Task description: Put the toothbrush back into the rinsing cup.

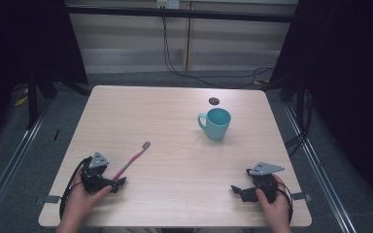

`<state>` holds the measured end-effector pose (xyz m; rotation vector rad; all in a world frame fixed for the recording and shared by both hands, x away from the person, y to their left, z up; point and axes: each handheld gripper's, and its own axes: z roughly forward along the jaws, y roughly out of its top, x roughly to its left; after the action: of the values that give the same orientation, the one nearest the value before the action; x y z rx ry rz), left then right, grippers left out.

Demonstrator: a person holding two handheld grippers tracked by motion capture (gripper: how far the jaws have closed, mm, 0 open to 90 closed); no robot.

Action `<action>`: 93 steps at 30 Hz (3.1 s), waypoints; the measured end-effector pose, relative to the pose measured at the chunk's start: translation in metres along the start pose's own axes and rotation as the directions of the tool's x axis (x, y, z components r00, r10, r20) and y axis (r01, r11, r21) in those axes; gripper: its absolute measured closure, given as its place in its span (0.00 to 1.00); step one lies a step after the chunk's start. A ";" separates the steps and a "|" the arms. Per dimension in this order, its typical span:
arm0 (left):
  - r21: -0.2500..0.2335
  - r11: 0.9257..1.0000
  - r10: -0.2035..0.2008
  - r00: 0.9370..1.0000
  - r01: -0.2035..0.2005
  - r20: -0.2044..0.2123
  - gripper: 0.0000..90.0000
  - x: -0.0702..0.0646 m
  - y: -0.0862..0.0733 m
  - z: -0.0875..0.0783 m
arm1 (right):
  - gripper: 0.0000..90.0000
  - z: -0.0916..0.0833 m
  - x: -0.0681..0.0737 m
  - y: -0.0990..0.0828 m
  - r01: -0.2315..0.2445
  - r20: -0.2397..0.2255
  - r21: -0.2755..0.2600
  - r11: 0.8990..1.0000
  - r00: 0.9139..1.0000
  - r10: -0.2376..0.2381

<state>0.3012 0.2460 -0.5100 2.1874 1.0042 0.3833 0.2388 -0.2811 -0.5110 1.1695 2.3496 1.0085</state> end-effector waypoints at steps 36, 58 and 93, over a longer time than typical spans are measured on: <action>0.313 0.950 -0.003 1.000 -0.002 0.015 0.27 -0.001 0.055 0.008 | 0.12 0.000 0.000 0.000 0.000 -0.002 0.000 1.000 1.000 0.000; 0.426 0.905 -0.017 1.000 0.012 0.007 0.52 -0.008 0.081 0.026 | 0.12 0.000 0.000 0.000 -0.002 -0.001 0.001 1.000 1.000 0.002; 0.482 0.876 -0.035 0.999 0.020 0.022 0.93 -0.014 0.097 0.036 | 0.12 0.000 0.000 0.000 -0.002 -0.001 0.001 1.000 1.000 0.002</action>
<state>0.3636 0.1738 -0.4682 2.6059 1.2126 0.0854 0.2388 -0.2811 -0.5110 1.1716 2.3506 1.0096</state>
